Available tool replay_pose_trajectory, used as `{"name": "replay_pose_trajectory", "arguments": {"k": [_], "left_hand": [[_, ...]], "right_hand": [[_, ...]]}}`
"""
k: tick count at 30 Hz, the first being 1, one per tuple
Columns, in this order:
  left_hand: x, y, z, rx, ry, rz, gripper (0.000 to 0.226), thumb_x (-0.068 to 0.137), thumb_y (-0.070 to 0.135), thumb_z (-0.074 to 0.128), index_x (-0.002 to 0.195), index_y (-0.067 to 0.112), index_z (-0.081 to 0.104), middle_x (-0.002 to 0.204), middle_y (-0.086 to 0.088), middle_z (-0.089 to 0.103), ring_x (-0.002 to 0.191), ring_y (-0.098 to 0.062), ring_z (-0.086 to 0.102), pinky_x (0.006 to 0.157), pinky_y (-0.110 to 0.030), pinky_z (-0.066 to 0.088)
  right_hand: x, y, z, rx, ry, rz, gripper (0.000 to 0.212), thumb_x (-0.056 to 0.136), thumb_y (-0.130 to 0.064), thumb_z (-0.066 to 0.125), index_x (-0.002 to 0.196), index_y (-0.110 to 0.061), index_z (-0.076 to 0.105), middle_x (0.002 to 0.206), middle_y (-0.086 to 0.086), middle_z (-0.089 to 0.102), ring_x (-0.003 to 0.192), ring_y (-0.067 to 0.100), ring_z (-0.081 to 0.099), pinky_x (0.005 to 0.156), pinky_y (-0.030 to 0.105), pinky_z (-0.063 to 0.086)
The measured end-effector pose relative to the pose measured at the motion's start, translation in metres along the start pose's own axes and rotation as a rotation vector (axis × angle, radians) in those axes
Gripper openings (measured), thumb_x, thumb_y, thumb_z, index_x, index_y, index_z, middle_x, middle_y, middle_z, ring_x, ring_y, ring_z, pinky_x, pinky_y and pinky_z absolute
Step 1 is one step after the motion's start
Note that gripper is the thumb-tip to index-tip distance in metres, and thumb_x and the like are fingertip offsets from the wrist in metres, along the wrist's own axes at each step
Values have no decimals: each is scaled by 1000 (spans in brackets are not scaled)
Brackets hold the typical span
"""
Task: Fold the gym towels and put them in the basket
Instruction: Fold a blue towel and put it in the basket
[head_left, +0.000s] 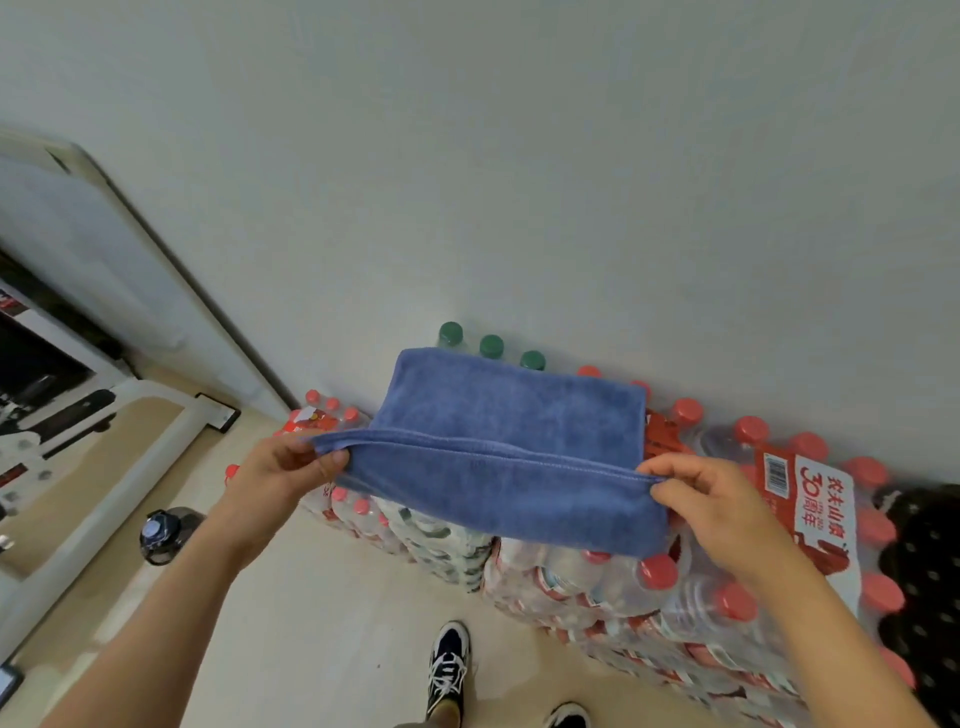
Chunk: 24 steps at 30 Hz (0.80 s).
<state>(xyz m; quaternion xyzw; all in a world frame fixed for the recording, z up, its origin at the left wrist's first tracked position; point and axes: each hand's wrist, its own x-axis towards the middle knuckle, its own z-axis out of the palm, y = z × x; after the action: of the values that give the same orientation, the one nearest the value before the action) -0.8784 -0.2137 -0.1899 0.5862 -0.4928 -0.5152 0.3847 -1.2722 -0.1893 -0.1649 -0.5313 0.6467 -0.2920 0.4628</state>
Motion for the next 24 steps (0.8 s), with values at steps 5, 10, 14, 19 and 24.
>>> {"name": "replay_pose_trajectory", "arguments": {"k": [5, 10, 14, 19, 24], "left_hand": [[38, 20, 23, 41, 50, 24, 18, 91, 22, 61, 108, 29, 67, 100, 0, 73, 97, -17, 67, 83, -36, 52], [85, 25, 46, 219, 229, -10, 17, 96, 27, 54, 107, 21, 65, 97, 3, 71, 97, -18, 63, 78, -26, 49], [103, 26, 55, 355, 254, 4, 24, 98, 26, 49, 96, 14, 69, 91, 1, 69, 86, -12, 59, 68, -18, 39], [118, 18, 53, 387, 253, -41, 32, 100, 28, 45, 90, 10, 69, 87, -5, 68, 86, -21, 59, 76, -30, 42], [127, 18, 49, 432, 268, -29, 36, 102, 27, 40, 86, 5, 63, 84, -9, 64, 83, -25, 56, 74, -33, 38]], "right_hand": [[29, -5, 8, 58, 297, 15, 26, 90, -2, 50, 82, -17, 70, 80, 4, 71, 73, 17, 64, 67, 33, 49], [61, -1, 19, -140, 447, 74, 20, 94, -13, 45, 99, -18, 64, 91, 0, 67, 85, 22, 62, 72, 34, 47], [79, 0, 27, -309, 467, 108, 27, 96, -22, 40, 108, -20, 64, 102, 3, 69, 96, 28, 63, 84, 45, 52], [90, 1, 29, -410, 456, 102, 31, 100, -21, 37, 116, -13, 62, 108, 8, 68, 99, 29, 62, 82, 36, 50], [96, 3, 27, -489, 454, 112, 31, 101, -22, 33, 113, -11, 60, 101, 9, 67, 93, 28, 60, 68, 31, 39]]}}
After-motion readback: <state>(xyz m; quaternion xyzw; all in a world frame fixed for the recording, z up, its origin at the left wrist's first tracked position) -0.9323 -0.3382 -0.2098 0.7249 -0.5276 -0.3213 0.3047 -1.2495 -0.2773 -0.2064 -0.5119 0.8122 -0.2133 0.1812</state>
